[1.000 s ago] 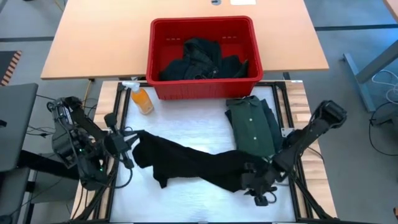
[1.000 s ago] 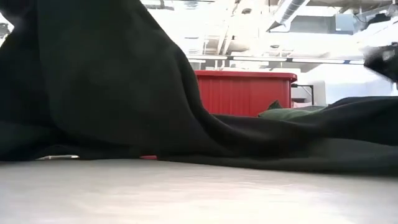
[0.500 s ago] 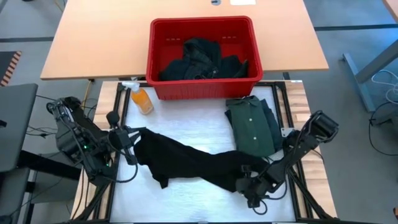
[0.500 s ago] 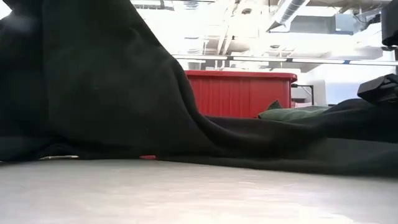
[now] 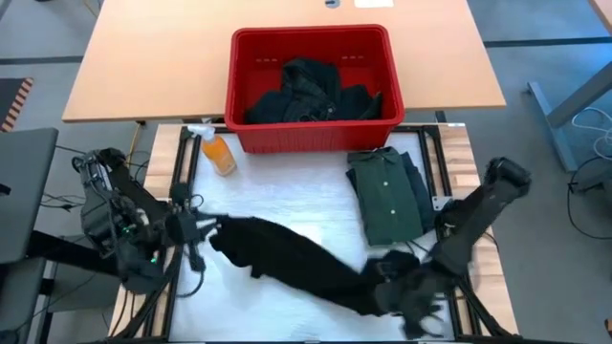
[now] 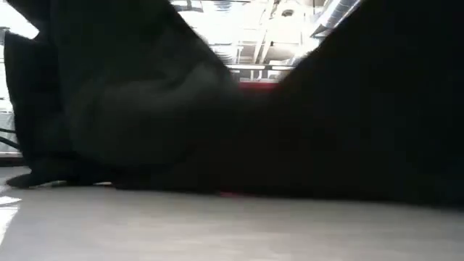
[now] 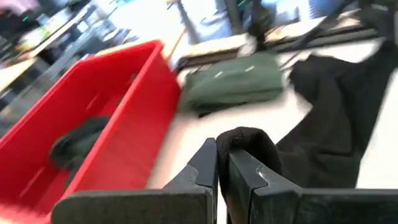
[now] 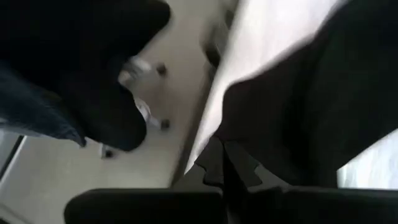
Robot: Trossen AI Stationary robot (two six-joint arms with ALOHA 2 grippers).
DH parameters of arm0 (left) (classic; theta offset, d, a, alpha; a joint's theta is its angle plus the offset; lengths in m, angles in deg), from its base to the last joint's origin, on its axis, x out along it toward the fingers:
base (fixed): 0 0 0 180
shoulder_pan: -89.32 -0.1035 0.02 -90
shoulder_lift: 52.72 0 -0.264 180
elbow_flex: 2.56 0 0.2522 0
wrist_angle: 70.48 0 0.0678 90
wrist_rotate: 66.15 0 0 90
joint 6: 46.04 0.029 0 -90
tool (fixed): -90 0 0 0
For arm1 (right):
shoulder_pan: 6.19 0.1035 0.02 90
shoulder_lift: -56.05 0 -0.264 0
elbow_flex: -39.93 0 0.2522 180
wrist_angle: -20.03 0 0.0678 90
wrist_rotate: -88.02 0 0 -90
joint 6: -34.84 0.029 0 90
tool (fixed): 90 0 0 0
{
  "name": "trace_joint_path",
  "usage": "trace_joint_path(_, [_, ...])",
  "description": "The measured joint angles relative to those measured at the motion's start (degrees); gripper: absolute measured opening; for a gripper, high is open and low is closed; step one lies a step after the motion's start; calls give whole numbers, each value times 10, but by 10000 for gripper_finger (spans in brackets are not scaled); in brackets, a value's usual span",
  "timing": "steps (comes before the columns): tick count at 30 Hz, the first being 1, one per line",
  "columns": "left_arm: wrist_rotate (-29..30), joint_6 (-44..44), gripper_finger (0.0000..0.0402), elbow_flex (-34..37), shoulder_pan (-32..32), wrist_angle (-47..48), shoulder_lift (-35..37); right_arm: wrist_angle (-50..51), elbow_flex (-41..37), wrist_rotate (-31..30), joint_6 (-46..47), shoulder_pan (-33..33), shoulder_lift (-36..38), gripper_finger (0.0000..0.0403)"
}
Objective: Fold laundry
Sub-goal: Fold the black shirt
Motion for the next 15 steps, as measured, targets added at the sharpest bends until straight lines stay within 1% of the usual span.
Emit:
trace_joint_path(2, [0, 59, 0, 0, 18, -59, 0, 6, 39, -34, -44, 28, 31, 14])
trace_joint_path(3, [0, 92, 0, 0, 27, -90, 0, 1, 58, -61, -72, 44, 47, 14])
trace_joint_path(5, [7, 150, 0, -4, 45, -145, 0, 10, 87, -143, -124, 71, 87, 14])
trace_joint_path(6, [21, 176, 0, -5, 53, -171, 0, 29, 92, -191, -135, 80, 104, 14])
trace_joint_path(8, [58, 219, 0, -5, 65, -204, 0, 99, 93, -282, -123, 88, 136, 14])
trace_joint_path(10, [97, 231, 0, -5, 73, -198, 1, 187, 84, -367, -54, 76, 163, 14])
trace_joint_path(11, [115, 216, 0, -5, 71, -173, 3, 240, 74, -398, -3, 64, 177, 14])
trace_joint_path(12, [125, 184, 0, -5, 66, -133, 6, 292, 61, -413, 48, 47, 189, 14])
trace_joint_path(13, [127, 131, 0, -5, 56, -75, 10, 336, 43, -416, 98, 25, 202, 14])
trace_joint_path(15, [97, -27, 0, -4, 22, 73, 15, 392, -3, -420, 198, -20, 226, 14])
